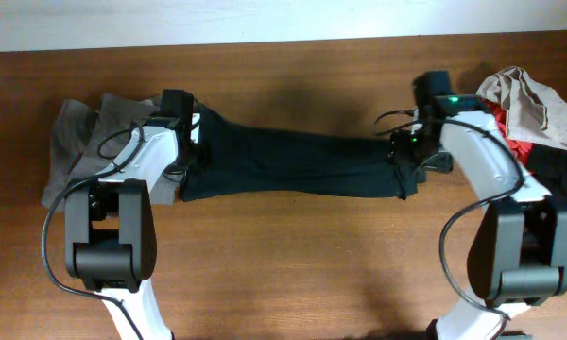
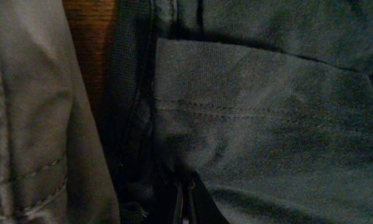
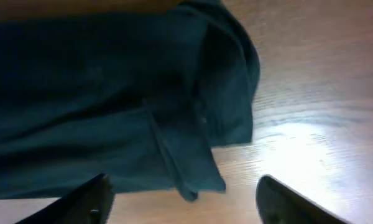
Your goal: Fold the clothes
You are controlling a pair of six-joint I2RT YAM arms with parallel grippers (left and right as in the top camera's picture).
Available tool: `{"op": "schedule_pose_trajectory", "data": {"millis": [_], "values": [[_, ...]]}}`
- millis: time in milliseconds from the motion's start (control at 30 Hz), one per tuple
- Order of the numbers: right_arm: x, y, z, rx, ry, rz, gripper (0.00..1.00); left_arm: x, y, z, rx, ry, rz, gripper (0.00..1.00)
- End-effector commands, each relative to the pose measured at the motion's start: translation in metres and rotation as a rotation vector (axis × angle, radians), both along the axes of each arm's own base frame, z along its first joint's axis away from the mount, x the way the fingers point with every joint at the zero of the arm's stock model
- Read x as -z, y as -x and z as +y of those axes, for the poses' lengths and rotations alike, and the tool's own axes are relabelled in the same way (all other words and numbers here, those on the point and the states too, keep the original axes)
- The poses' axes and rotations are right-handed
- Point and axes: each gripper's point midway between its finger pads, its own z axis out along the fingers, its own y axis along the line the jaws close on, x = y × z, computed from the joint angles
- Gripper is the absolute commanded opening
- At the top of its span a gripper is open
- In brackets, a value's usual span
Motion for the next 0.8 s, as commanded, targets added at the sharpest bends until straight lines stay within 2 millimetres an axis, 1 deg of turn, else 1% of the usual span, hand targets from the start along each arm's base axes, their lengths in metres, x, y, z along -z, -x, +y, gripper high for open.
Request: {"op": "schedule_pose_trajectory", "data": {"millis": [0, 67, 133, 167, 267, 333, 467, 533, 567, 600, 633, 700, 733, 767], "values": [[0.009, -0.002, 0.009, 0.03, -0.31, 0.002, 0.82, 0.053, 0.042, 0.011, 0.002, -0.023, 0.187, 0.09], [0.011, -0.004, 0.005, 0.023, -0.396, -0.012, 0.83, 0.053, 0.042, 0.011, 0.009, -0.019, 0.187, 0.14], [0.019, -0.002, -0.006, 0.051, -0.409, 0.001, 0.86, 0.052, 0.042, 0.009, 0.01, -0.013, 0.186, 0.25], [0.021, -0.002, -0.006, 0.04, -0.422, 0.002, 0.86, 0.052, 0.041, 0.009, 0.01, -0.011, 0.185, 0.29], [0.03, -0.002, 0.002, -0.039, -0.496, -0.003, 0.87, 0.044, 0.038, 0.004, 0.029, 0.012, 0.189, 0.36], [0.041, 0.0, 0.004, -0.048, -0.502, 0.02, 0.87, 0.032, 0.031, 0.001, 0.041, 0.029, 0.19, 0.38], [0.066, 0.003, 0.006, -0.046, -0.516, 0.072, 0.86, -0.012, 0.013, 0.0, 0.042, 0.028, 0.184, 0.39], [0.075, 0.006, 0.01, -0.067, -0.534, 0.086, 0.82, -0.036, 0.004, -0.001, 0.045, 0.029, 0.169, 0.39], [0.077, 0.007, 0.014, -0.087, -0.561, 0.085, 0.8, -0.05, -0.001, -0.001, 0.045, 0.03, 0.156, 0.39], [0.076, 0.009, 0.024, -0.136, -0.606, 0.07, 0.75, -0.076, -0.009, -0.002, 0.046, 0.031, 0.127, 0.39], [0.075, 0.009, 0.026, -0.149, -0.615, 0.065, 0.72, -0.089, -0.014, -0.002, 0.046, 0.032, 0.107, 0.39], [0.075, 0.008, 0.028, -0.159, -0.614, 0.063, 0.71, -0.116, -0.021, -0.003, 0.047, 0.034, 0.063, 0.39], [0.075, 0.008, 0.029, -0.162, -0.613, 0.061, 0.68, -0.128, -0.024, -0.003, 0.047, 0.035, 0.041, 0.4], [0.075, 0.008, 0.03, -0.164, -0.613, 0.061, 0.64, -0.143, -0.027, -0.003, 0.047, 0.036, 0.014, 0.4]]}}
